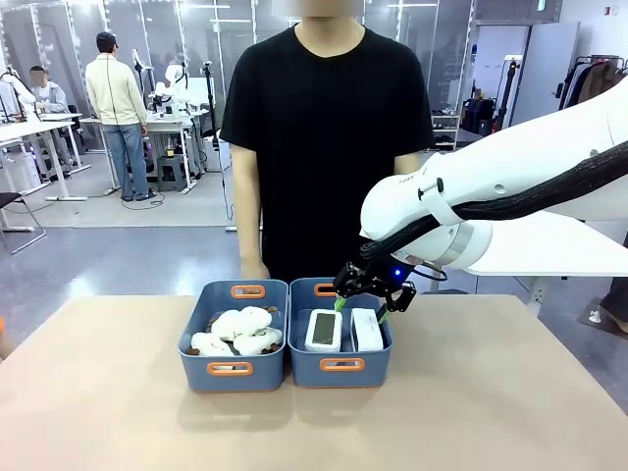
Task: Sort the digital clocks into the basket.
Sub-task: Pick up the Digital clock from the table and place it into the empty Plastic storage basket.
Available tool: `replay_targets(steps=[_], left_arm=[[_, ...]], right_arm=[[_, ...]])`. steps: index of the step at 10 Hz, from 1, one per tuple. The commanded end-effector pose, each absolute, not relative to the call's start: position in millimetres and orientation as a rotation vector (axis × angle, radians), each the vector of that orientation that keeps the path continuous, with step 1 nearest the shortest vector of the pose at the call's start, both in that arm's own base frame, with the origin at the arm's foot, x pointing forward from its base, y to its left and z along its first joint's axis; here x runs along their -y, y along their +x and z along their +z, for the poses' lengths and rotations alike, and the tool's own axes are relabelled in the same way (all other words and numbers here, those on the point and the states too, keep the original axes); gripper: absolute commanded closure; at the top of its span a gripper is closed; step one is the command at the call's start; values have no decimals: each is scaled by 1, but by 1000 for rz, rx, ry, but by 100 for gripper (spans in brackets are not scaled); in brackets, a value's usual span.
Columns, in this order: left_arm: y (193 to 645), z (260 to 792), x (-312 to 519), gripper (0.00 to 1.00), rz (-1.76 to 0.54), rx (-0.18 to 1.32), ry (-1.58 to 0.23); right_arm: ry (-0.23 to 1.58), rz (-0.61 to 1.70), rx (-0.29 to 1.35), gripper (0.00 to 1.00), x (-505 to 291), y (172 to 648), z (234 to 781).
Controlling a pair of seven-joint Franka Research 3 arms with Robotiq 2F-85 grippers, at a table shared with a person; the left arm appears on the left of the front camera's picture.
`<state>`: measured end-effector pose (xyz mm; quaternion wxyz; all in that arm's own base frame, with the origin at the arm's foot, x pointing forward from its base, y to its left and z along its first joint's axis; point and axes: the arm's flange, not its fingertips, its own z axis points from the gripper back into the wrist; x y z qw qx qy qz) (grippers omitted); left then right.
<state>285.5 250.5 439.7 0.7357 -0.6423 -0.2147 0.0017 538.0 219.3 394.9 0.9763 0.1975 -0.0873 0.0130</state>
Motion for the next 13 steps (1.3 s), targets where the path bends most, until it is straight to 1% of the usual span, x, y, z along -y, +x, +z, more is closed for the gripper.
replay_targets(steps=[1, 6, 7, 8, 9, 11, 13], left_arm=[[284, 442, -249, 10, 18, 471, -1393], [284, 442, -249, 10, 18, 471, -1393], [284, 442, -249, 10, 18, 471, -1393], [284, 442, -249, 10, 18, 471, -1393], [284, 442, -249, 10, 18, 471, -1393], [284, 442, -249, 10, 18, 471, -1393], [284, 442, -249, 10, 18, 471, -1393]], right_arm=[[397, 24, 182, 3, -220, 540, 394], [398, 26, 176, 3, -219, 538, 395], [451, 25, 183, 3, -212, 516, 417], [466, 29, 193, 3, -196, 490, 436], [544, 10, 156, 3, -169, 473, 447], [736, -72, 122, 3, -98, 454, 449], [1061, -136, 40, 3, -2, 441, 436]])
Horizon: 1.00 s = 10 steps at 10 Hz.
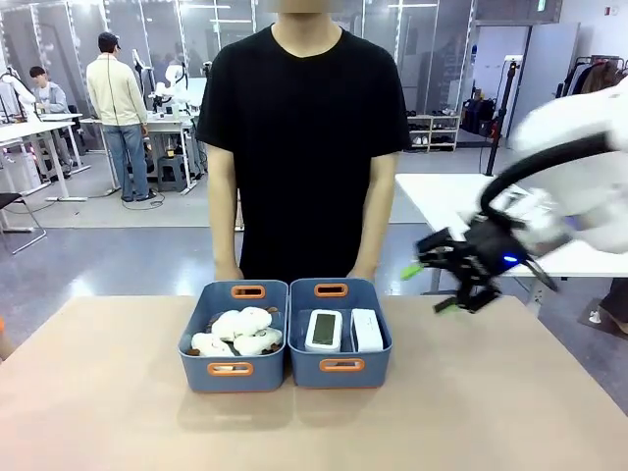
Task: Sort the digital clocks into the basket.
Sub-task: Pick up the Digital clock from the table and place it into the empty Plastic storage basket.
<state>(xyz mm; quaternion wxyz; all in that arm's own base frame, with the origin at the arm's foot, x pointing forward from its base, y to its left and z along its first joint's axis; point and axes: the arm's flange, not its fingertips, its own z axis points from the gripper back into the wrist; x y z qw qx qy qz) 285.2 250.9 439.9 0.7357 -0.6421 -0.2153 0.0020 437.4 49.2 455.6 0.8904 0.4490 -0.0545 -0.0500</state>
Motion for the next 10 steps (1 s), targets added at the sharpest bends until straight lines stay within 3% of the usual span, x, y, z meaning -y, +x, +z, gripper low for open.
replay_targets(steps=[1, 2, 4, 6, 8, 9, 10], left_arm=[[284, 442, -249, 10, 18, 471, -1393], [284, 442, -249, 10, 18, 471, -1393], [284, 442, -249, 10, 18, 471, -1393], [284, 442, -249, 10, 18, 471, -1393], [284, 442, -249, 10, 18, 471, -1393], [284, 442, -249, 10, 18, 471, -1393], [284, 442, -249, 10, 18, 471, -1393]], right_arm=[[1149, -173, 39, 3, 34, 433, 429], [1227, -204, 88, 3, 72, 438, 421], [1390, -307, 168, 3, 134, 401, 407], [1433, -400, 210, 3, 191, 361, 395], [1497, -463, 351, 3, 211, 355, 392], [1424, -517, 285, 3, 191, 375, 385], [1458, -473, 278, 3, 221, 348, 394]])
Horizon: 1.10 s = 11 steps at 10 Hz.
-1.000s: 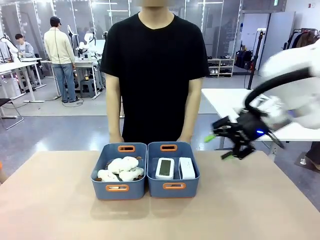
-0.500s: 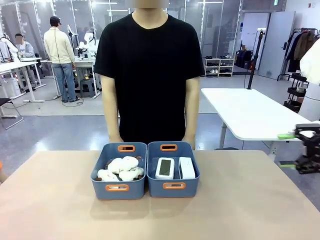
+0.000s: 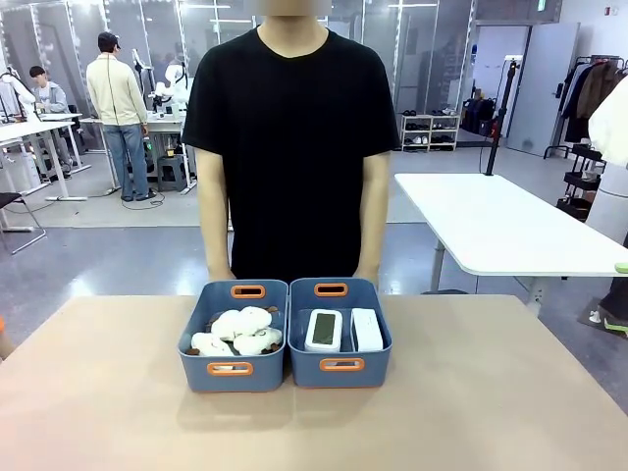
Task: Sort the digital clocks into the basket.
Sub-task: Pick up the Digital clock from the table and place it into the empty Plastic storage basket.
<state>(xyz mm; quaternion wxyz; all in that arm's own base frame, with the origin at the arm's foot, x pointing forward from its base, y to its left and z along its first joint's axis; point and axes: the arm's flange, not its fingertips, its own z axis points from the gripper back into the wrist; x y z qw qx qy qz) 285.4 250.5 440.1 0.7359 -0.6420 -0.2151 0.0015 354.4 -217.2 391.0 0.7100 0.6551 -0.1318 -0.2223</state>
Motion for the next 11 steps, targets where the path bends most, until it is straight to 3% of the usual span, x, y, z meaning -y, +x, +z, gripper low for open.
replay_targets(steps=[1, 11], left_arm=[[284, 442, -249, 10, 18, 471, -1393], [284, 442, -249, 10, 18, 471, -1393]], right_arm=[[1458, -473, 278, 3, 221, 348, 394], [1458, -473, 278, 3, 221, 348, 394]])
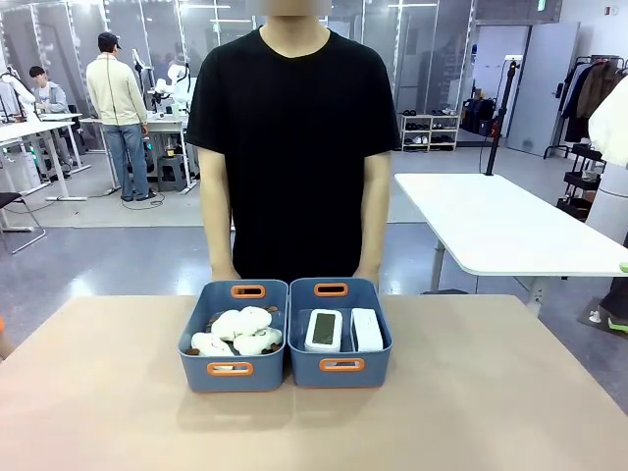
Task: Sort the digital clocks into the basket.
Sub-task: Pick up the Digital clock from the table and place it into the empty Plastic storage basket.
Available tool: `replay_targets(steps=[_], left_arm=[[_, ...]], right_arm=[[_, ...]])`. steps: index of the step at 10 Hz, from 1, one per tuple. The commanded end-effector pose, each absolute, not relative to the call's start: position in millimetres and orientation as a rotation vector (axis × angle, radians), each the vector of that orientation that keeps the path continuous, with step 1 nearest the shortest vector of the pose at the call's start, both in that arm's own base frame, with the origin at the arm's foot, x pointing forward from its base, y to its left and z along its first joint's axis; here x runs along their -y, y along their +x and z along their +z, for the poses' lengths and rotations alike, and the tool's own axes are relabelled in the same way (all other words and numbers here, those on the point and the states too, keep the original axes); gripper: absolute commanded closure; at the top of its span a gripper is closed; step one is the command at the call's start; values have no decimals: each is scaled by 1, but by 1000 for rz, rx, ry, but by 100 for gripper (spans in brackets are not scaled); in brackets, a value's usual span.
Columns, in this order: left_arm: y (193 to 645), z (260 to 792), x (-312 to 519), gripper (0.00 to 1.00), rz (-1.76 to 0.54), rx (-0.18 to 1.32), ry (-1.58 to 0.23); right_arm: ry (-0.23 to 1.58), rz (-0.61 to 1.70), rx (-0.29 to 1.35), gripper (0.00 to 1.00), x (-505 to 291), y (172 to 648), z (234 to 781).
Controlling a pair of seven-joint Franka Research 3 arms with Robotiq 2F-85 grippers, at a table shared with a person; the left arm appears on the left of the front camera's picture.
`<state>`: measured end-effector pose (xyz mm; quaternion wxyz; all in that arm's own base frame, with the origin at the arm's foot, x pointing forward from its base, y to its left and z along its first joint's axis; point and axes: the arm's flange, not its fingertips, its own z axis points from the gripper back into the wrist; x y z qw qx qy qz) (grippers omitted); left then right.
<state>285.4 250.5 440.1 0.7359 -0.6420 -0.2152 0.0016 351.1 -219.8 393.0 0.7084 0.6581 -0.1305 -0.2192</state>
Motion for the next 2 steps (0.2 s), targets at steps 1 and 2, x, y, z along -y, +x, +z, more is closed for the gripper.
replay_targets(steps=[1, 2], left_arm=[[284, 442, -249, 10, 18, 471, -1393], [284, 442, -249, 10, 18, 471, -1393]], right_arm=[[1458, -473, 278, 3, 221, 348, 394], [1458, -473, 278, 3, 221, 348, 394]])
